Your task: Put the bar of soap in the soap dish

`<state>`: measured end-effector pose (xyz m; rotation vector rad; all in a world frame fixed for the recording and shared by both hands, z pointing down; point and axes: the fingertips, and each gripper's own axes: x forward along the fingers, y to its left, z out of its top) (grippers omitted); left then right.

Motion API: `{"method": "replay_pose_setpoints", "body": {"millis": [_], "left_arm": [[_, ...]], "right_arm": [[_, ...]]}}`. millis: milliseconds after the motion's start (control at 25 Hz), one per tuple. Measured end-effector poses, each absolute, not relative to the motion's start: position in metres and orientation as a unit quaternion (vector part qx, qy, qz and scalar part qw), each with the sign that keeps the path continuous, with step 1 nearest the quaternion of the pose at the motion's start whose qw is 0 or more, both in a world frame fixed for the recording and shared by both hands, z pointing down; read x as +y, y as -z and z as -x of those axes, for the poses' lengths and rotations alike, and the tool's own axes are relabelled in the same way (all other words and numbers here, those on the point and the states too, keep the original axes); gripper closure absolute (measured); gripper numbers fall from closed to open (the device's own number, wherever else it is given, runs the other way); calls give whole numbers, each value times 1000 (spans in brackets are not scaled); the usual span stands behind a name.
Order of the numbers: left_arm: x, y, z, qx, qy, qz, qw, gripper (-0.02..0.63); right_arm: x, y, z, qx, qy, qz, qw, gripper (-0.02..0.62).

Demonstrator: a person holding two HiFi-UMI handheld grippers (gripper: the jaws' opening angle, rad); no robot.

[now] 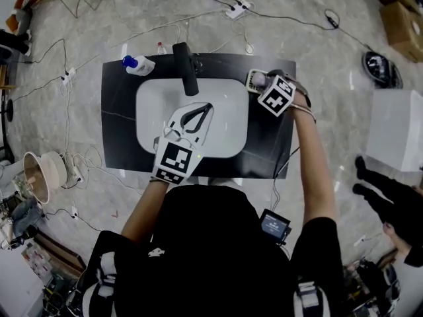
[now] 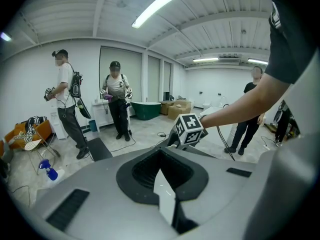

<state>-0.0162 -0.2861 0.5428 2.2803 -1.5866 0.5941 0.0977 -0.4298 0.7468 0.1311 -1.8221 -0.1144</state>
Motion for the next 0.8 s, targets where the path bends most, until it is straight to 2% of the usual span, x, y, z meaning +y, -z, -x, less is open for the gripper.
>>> {"method": "replay_pose_setpoints", "body": {"millis": [240,640,800], "left_arm": [[-285,-535,18,-545,-203,-802,136,581],[-278,-506,34,-537,-195,-814,101,581],[-275,-489,41,-537,-188,-818,84,581]], "right_arm": [[-425,-728,-101,-801,36,-104,589,379],[-401,-664,-90,-833,1,-200,516,521],[-390,-629,-86,-850,-23,-252,462,550]]}}
